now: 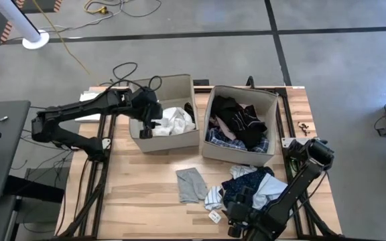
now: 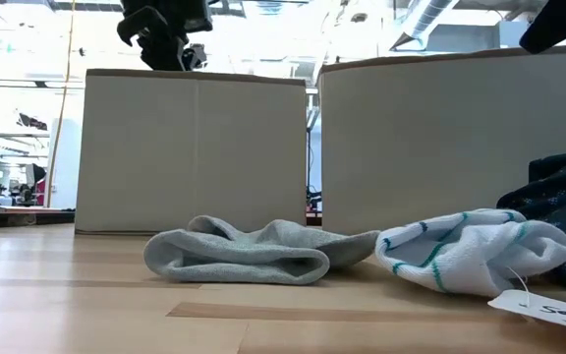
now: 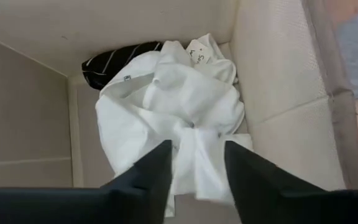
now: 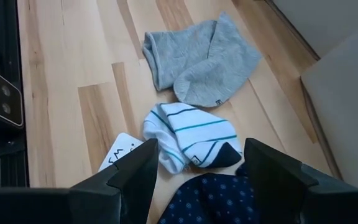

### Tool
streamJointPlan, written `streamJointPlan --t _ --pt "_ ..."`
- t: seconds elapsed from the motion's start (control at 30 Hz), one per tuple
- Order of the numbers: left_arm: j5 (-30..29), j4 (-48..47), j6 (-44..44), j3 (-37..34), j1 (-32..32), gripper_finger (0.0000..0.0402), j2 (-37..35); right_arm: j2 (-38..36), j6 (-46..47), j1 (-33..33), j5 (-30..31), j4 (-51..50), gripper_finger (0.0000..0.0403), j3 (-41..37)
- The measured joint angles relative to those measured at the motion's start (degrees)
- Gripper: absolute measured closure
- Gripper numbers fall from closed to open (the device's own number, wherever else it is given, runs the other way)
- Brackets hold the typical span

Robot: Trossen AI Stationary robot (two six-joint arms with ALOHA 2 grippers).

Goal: Sort clothes
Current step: Put the white sock into the left white laundry bin

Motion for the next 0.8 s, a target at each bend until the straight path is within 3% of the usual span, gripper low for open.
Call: streamJointPlan --t 0.27,0.57,0.8 --pt "0.0 0.0 -0.5 3.1 0.0 0.0187 0.0 0.0 -0.2 0.0 0.0 0.1 0.0149 0.0" --pt "0.0 1.5 -0.6 10.3 -2.5 0.018 -1.8 0.0 -4.9 -0.7 0.3 2.1 0.0149 0.0" --pt "0.0 2.6 0.0 13.0 -9.3 0.018 -4.0 0.0 -12.0 -2.7 0.5 5.1 0.0149 0.0"
